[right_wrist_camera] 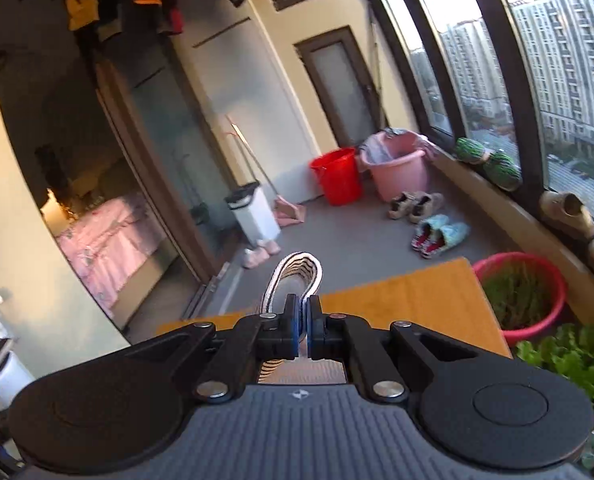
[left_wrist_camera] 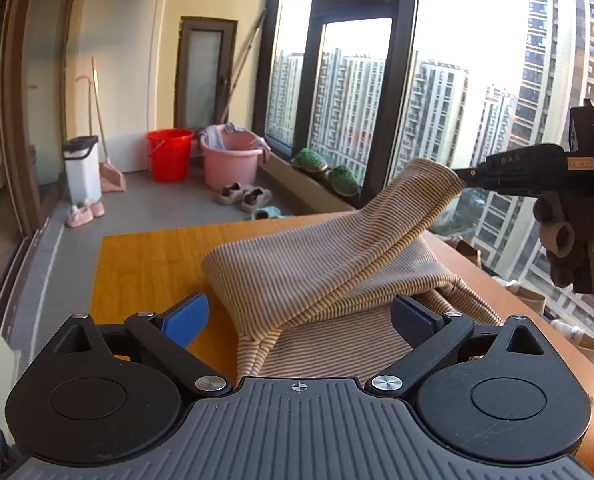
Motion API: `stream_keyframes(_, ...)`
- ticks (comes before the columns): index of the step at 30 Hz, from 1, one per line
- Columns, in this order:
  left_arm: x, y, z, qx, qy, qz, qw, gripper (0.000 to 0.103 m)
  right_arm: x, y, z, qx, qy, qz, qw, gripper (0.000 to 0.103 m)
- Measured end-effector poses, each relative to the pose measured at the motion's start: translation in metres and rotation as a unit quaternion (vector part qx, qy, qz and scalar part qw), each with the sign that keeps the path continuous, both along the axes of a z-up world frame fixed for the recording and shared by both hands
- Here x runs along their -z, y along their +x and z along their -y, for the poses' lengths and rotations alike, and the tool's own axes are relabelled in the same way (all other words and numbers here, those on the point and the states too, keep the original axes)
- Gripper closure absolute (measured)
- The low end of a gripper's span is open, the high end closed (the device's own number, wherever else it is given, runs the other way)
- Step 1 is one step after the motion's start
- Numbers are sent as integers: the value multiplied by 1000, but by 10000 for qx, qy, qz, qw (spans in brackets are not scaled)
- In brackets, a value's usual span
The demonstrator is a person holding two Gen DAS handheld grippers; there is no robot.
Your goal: Fold clothes
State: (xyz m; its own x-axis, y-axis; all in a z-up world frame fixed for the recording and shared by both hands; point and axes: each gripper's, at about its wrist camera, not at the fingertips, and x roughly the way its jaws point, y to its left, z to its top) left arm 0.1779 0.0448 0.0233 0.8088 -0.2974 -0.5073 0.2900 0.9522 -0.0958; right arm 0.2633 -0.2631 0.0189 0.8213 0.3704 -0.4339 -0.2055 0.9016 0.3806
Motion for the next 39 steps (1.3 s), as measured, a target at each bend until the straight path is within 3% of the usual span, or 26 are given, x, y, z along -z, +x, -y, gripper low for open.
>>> stream_keyframes(3, 6, 5, 4, 66, 38, -135, 9999, 1, 30, 3, 13, 591, -763, -295, 9949, 97)
stream_keyframes(5, 10, 9, 7, 112, 56, -222, 9997, 1, 41, 3, 26, 732, -593, -474, 9944, 95)
stream_keyframes(7, 14, 12, 13, 172, 67, -305, 9994, 1, 46, 3, 37, 680, -76, -571, 9960, 91)
stream_keyframes(11, 25, 10, 26, 414, -44, -493, 9979, 0, 54, 5, 33, 397, 203, -530, 9976, 58)
stream_keyframes(13, 32, 9, 34, 526, -82, -619, 9967, 0, 64, 11, 22, 272, 254, -677, 9970, 55)
stream_keyframes(15, 40, 9, 40, 592, -69, -746, 9954, 0, 72, 14, 8, 196, 177, -791, 9965, 57)
stream_keyframes(16, 44, 8, 42, 614, -60, -798, 9949, 0, 74, 13, 2, 163, 101, -816, 9965, 75)
stream_keyframes(17, 48, 7, 43, 625, -55, -847, 9944, 0, 76, 13, -4, 128, 37, -823, 9965, 85)
stream_keyframes(20, 60, 9, 39, 473, -62, -1045, 9934, 0, 55, 1, -7, -72, 182, -337, 9992, 85)
stream_keyframes(22, 68, 10, 35, 287, -77, -1201, 9923, 0, 46, 1, -6, -94, 121, -318, 9994, 85)
stream_keyframes(26, 70, 13, 22, 50, -205, -1257, 9918, 0, 70, 9, -1, 284, -737, -945, 9924, 85)
stream_keyframes(30, 56, 11, 18, 123, -185, -1000, 9947, 0, 82, -16, 6, 798, -1533, -855, 9812, 84)
stream_keyframes(33, 43, 19, 25, 361, -435, -718, 9958, 0, 62, -47, 4, 317, -1018, -442, 9933, 81)
stream_keyframes(34, 44, 25, 27, 393, -496, -730, 9953, 0, 56, -56, 3, 160, -851, -327, 9957, 75)
stream_keyframes(37, 51, 43, 34, 443, -641, -856, 9933, 0, 68, -59, -8, -208, -523, -669, 9962, 60)
stream_keyframes(39, 63, 53, 31, 194, -667, -1148, 9909, 0, 76, -61, -16, -453, -304, -895, 9945, 59)
